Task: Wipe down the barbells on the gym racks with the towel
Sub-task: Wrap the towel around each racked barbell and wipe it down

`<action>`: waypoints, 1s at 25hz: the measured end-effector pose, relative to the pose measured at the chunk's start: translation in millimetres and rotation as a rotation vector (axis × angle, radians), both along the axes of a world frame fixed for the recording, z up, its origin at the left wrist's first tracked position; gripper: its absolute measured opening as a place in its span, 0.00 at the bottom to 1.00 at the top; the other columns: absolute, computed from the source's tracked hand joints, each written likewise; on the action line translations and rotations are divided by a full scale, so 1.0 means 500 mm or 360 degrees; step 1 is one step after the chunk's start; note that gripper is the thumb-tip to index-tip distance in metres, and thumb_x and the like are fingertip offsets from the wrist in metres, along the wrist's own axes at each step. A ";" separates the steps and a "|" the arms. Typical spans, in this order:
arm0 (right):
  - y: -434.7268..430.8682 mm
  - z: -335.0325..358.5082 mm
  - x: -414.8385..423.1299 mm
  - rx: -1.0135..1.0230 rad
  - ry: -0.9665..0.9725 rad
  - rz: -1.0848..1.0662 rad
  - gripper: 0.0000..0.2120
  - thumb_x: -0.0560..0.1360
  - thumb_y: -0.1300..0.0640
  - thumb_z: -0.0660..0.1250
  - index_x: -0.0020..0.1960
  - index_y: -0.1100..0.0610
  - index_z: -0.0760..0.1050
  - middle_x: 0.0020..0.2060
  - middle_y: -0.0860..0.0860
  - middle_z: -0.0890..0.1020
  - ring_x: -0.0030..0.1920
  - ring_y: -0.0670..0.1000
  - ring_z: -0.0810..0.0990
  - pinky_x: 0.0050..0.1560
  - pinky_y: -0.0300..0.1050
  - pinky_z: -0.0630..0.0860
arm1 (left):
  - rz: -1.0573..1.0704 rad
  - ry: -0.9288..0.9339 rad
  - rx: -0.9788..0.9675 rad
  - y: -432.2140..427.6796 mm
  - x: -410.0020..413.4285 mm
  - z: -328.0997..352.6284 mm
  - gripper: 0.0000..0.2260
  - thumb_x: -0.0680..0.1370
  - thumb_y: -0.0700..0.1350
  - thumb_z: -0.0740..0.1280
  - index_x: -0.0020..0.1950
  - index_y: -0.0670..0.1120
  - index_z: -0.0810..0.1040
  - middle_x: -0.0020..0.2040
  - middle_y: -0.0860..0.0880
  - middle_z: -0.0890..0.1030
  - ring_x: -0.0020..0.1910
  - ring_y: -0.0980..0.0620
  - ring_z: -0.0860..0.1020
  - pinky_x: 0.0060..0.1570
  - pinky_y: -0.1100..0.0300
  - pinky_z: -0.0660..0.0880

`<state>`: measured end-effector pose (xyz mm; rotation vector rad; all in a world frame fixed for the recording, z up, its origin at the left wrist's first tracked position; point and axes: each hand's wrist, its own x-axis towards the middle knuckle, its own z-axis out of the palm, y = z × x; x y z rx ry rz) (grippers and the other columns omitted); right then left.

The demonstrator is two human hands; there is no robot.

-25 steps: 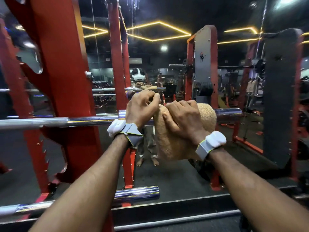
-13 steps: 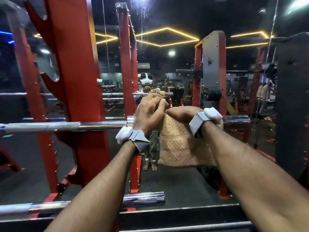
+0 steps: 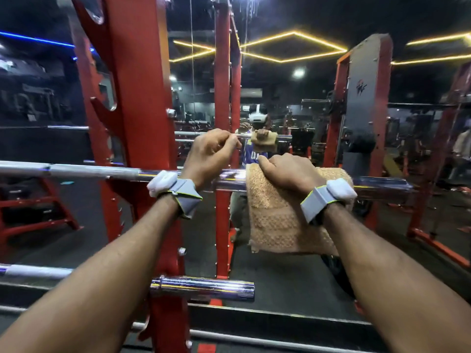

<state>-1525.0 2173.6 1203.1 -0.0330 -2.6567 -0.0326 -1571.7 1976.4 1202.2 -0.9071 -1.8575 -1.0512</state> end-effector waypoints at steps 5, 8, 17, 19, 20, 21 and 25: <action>-0.015 -0.006 0.013 0.0020 0.0082 -0.0031 0.30 0.83 0.42 0.44 0.57 0.56 0.81 0.56 0.60 0.82 0.57 0.63 0.79 0.50 0.53 0.70 | 0.0368 -0.0242 -0.0277 -0.083 -0.039 -0.043 0.15 0.75 0.54 0.59 0.41 0.48 0.82 0.38 0.52 0.82 0.41 0.51 0.80 0.42 0.52 0.77; -0.019 0.011 0.004 -0.0054 -0.0116 -0.0073 0.27 0.83 0.43 0.45 0.61 0.55 0.78 0.62 0.60 0.79 0.61 0.61 0.77 0.54 0.53 0.68 | 0.0435 -0.0189 -0.0422 -0.096 -0.050 -0.051 0.17 0.76 0.57 0.58 0.40 0.47 0.77 0.34 0.50 0.79 0.37 0.48 0.78 0.37 0.51 0.76; -0.084 0.024 -0.042 -0.0168 -0.0296 -0.0121 0.24 0.82 0.43 0.46 0.65 0.53 0.74 0.66 0.57 0.77 0.64 0.59 0.75 0.53 0.52 0.66 | 0.0564 -0.0100 -0.0851 -0.111 -0.051 -0.030 0.27 0.83 0.59 0.48 0.32 0.44 0.69 0.38 0.41 0.79 0.44 0.36 0.78 0.42 0.50 0.71; -0.124 0.021 -0.036 -0.0239 -0.0183 -0.0119 0.24 0.82 0.44 0.47 0.61 0.54 0.77 0.63 0.59 0.79 0.62 0.61 0.77 0.54 0.53 0.68 | 0.0532 -0.0031 -0.0842 -0.112 -0.058 -0.032 0.26 0.84 0.57 0.49 0.30 0.45 0.67 0.40 0.39 0.80 0.45 0.35 0.79 0.41 0.50 0.70; -0.145 0.014 -0.033 -0.0212 -0.0098 -0.0120 0.25 0.82 0.44 0.47 0.59 0.55 0.78 0.61 0.59 0.80 0.61 0.61 0.78 0.54 0.53 0.69 | 0.0518 -0.0002 -0.0833 -0.113 -0.059 -0.035 0.26 0.84 0.57 0.49 0.30 0.45 0.67 0.40 0.39 0.81 0.45 0.36 0.79 0.40 0.50 0.69; -0.167 0.001 -0.029 -0.0133 0.0047 -0.0136 0.25 0.83 0.44 0.47 0.56 0.55 0.80 0.57 0.59 0.82 0.58 0.61 0.79 0.53 0.53 0.69 | 0.0502 0.0024 -0.0823 -0.115 -0.063 -0.038 0.26 0.83 0.57 0.49 0.31 0.45 0.69 0.41 0.40 0.81 0.45 0.36 0.79 0.40 0.51 0.68; -0.203 -0.093 -0.006 0.0251 0.0847 -0.0184 0.20 0.83 0.47 0.52 0.42 0.51 0.78 0.39 0.51 0.83 0.42 0.56 0.80 0.49 0.54 0.70 | 0.0507 0.0061 -0.0882 -0.118 -0.063 -0.042 0.28 0.83 0.59 0.46 0.41 0.44 0.77 0.46 0.40 0.83 0.50 0.36 0.79 0.43 0.50 0.70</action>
